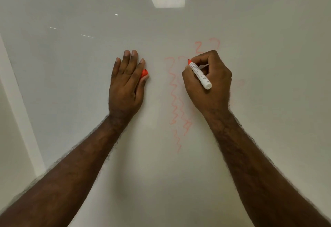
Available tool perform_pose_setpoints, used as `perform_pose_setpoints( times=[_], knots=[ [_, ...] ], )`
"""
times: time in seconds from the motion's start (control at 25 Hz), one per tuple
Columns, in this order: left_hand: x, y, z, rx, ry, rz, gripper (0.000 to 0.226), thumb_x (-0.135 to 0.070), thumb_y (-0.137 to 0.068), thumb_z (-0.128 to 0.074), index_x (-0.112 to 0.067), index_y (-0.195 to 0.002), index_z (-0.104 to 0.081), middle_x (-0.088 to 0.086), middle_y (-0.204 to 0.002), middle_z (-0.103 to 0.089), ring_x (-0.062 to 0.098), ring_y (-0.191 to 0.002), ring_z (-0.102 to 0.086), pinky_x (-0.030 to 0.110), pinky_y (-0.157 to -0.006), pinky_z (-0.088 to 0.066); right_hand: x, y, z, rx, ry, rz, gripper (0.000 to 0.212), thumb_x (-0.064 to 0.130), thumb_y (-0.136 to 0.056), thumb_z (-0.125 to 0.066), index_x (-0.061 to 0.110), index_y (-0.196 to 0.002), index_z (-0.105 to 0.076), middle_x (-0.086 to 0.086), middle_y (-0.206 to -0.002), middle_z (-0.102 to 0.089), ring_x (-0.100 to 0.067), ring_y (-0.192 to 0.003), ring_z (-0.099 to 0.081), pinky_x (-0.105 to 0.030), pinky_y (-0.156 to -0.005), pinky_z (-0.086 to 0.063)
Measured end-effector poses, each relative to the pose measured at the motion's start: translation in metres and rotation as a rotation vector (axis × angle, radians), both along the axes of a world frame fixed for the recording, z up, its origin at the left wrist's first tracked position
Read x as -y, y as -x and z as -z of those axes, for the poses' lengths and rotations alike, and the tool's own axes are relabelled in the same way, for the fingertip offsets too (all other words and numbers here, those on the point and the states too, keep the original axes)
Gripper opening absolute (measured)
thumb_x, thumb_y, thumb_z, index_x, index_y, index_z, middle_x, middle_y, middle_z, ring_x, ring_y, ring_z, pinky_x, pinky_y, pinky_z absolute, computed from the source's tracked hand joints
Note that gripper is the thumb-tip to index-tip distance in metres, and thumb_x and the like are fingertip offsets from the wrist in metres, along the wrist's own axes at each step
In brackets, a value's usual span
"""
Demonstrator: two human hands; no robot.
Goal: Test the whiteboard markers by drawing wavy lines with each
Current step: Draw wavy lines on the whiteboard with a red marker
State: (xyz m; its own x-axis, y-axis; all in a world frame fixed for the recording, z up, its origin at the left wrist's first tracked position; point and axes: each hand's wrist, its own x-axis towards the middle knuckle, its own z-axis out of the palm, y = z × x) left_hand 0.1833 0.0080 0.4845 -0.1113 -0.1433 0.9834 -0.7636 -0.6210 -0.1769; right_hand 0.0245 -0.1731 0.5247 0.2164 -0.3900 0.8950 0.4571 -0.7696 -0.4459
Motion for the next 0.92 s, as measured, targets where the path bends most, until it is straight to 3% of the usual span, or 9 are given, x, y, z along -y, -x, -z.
perform_pose_setpoints(
  times=[0.92],
  knots=[
    [0.002,-0.005,0.011,0.029,0.07,0.04,0.039,-0.012,-0.108,-0.06,0.004,-0.144,-0.057,0.025,-0.154,-0.051,0.043,-0.148,-0.044,0.061,-0.124,-0.033,0.005,0.015,0.079,-0.069,-0.179,0.056,0.014,0.012,-0.085,-0.076,0.019,-0.093,-0.067,0.013,-0.079,-0.067,-0.008,-0.07,-0.065,-0.014,-0.062,-0.049]
  ],
)
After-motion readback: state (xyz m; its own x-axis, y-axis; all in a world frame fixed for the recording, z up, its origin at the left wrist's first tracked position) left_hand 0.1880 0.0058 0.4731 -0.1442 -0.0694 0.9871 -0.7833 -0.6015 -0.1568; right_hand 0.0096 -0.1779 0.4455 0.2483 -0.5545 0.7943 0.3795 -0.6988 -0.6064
